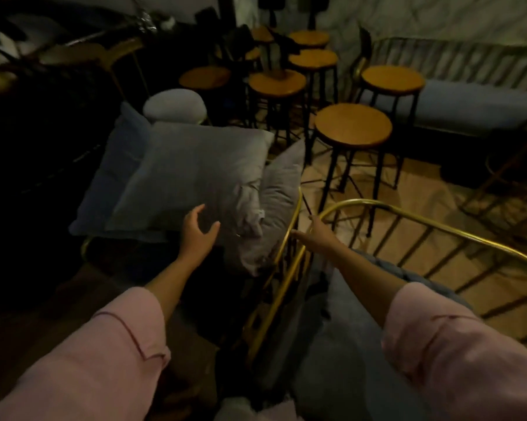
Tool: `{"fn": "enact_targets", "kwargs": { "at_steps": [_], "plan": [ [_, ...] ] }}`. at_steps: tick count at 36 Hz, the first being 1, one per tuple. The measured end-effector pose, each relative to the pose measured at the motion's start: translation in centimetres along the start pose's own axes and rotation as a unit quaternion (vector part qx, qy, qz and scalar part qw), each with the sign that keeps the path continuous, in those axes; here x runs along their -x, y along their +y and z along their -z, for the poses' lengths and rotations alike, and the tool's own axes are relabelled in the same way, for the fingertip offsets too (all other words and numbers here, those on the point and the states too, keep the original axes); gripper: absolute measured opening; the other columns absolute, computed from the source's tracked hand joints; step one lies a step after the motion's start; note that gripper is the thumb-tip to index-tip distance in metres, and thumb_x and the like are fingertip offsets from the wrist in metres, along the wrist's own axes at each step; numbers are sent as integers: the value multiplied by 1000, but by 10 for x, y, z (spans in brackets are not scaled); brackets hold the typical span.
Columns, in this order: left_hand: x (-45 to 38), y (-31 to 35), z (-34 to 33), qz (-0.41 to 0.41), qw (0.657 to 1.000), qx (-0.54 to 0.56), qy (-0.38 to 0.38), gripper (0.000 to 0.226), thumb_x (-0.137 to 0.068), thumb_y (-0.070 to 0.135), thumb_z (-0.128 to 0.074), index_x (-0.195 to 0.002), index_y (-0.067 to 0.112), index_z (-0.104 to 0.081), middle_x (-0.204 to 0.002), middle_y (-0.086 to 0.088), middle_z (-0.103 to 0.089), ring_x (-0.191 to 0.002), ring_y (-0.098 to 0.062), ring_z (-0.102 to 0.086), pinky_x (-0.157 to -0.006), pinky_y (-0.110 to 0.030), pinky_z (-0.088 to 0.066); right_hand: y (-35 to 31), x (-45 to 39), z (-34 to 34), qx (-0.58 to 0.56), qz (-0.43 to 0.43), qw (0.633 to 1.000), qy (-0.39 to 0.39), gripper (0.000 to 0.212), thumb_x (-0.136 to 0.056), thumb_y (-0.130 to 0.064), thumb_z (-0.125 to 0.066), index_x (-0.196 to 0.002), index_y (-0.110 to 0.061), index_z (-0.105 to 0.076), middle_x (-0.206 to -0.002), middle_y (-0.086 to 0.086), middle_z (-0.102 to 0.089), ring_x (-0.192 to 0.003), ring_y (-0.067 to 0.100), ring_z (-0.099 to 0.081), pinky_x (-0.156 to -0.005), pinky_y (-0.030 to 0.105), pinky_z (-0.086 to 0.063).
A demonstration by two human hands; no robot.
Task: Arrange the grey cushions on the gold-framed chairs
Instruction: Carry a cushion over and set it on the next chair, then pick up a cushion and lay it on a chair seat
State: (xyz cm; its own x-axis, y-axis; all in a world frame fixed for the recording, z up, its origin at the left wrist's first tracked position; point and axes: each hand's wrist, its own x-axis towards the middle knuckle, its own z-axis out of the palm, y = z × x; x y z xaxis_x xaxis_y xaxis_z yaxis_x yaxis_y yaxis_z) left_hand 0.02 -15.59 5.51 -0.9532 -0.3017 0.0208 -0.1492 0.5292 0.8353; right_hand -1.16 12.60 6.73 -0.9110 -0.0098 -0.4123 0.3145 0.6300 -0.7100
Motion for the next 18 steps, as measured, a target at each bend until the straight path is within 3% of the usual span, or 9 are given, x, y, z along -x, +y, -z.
{"fn": "enact_targets", "kwargs": {
  "at_steps": [3,6,10,15,16,18],
  "plan": [
    [-35,-14,37,24,999,-22,26,60,-85,10,-72,-139,1,-46,-141,-23,-47,-131,-35,-47,-111,-38,-36,-40,-27,-18,-20,40,999,9,60,-92,-30,-72,-140,-5,-48,-132,10,-60,-125,32,-58,-88,31,-52],
    [-76,-31,70,61,997,-45,16,68,-85,19,-73,-143,5,-41,-147,-20,-42,-135,-34,-44,-114,-41,-36,-77,-59,-38,-74,31,997,15,50,-92,-26,-72,-132,-3,-53,-121,9,-63,-108,29,-65,-56,11,-49],
    [-132,-53,105,92,994,-55,2,74,-87,24,-72,-148,6,-34,-152,-18,-37,-139,-33,-40,-115,-42,-35,-118,-101,-64,-68,7,997,41,57,-93,-42,-67,-133,-4,-53,-112,1,-58,-101,25,-60,-79,32,-48],
    [-207,-78,135,128,989,-75,-8,74,-88,38,-68,-143,-2,-40,-147,-23,-41,-135,-40,-43,-113,-45,-36,-149,-152,-92,-108,-50,989,92,47,-94,-57,-56,-112,-14,-53,-101,7,-56,-89,24,-56,-64,31,-40],
    [-222,-82,138,126,989,-74,-13,74,-88,44,-66,-141,-3,-43,-145,-24,-44,-133,-41,-45,-111,-47,-38,-152,-161,-95,-127,-63,984,104,51,-94,-62,-51,-109,-13,-52,-101,10,-58,-92,27,-60,-61,32,-41],
    [-247,-84,142,135,988,-74,-31,78,-89,49,-62,-144,-1,-39,-147,-23,-41,-135,-40,-43,-113,-45,-37,-156,-181,-101,-173,-97,971,130,69,-91,-69,-47,-117,-5,-55,-113,18,-64,-104,36,-64,-69,34,-47]
  ]
}}
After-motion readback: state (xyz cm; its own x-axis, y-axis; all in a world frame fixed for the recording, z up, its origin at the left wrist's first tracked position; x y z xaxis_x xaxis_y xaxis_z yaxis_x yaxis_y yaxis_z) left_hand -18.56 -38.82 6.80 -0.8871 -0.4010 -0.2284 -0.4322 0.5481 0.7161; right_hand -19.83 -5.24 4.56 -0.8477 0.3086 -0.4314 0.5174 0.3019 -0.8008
